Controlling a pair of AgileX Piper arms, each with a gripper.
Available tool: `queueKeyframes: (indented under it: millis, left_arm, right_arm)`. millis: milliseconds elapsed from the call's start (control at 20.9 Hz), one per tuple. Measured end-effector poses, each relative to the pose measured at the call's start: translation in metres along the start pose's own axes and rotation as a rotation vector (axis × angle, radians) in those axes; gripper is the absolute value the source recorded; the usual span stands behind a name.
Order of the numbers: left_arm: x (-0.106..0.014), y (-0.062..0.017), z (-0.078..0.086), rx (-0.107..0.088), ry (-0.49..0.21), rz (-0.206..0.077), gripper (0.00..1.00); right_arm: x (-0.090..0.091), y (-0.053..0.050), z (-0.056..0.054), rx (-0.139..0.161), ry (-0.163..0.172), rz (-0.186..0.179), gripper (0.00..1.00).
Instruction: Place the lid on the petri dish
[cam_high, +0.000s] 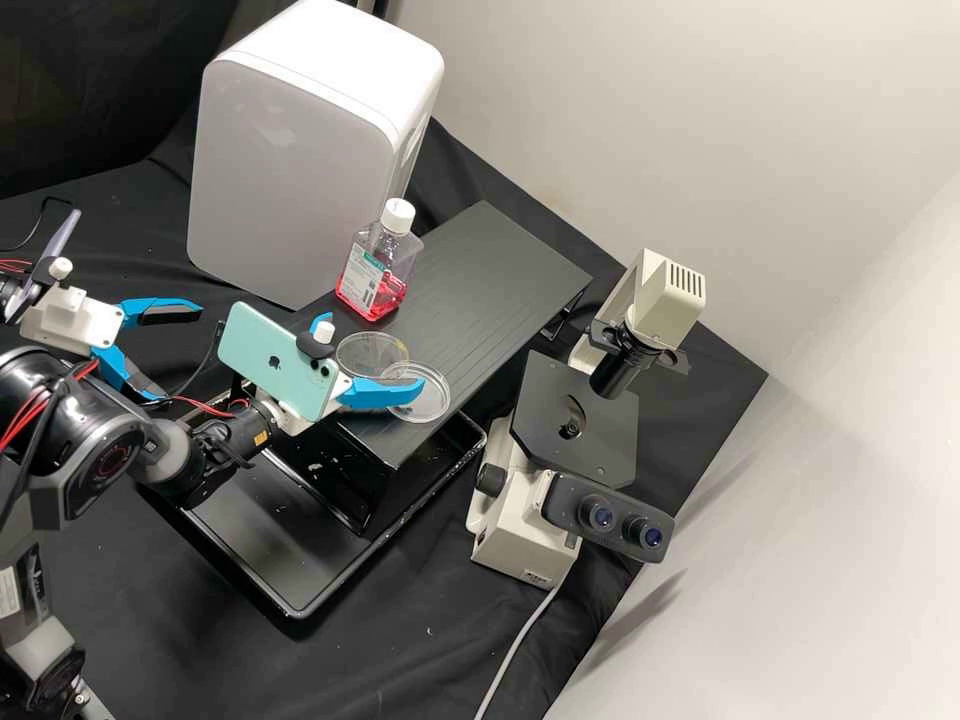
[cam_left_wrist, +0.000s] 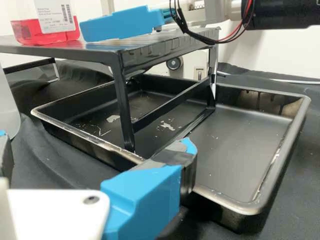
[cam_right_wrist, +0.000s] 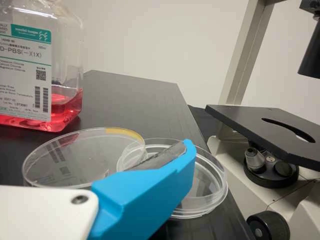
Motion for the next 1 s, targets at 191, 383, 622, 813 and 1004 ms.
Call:
queueKeyframes:
  millis: [191,383,622,813,1004]
  left_arm:
    - [0.0,0.0,0.0,0.0,0.0,0.0,1.0]
    - [0.0,0.0,0.0,0.0,0.0,0.0,1.0]
    - [0.0,0.0,0.0,0.0,0.0,0.0,1.0]
    - [0.0,0.0,0.0,0.0,0.0,0.0,1.0]
    - [0.0,0.0,0.0,0.0,0.0,0.0,1.0]
  right_arm:
    - [0.0,0.0006,-0.0005,0.0,0.005,0.007,0.0]
    - [0.0,0.0007,-0.0004,0.001,0.004,0.008,0.0]
    - [0.0,0.0007,-0.0003,0.001,0.003,0.008,0.0]
    - [0.0,0.001,0.0,0.003,0.0,0.011,0.0]
    - [0.0001,0.0015,0.0007,0.003,-0.003,0.013,0.0]
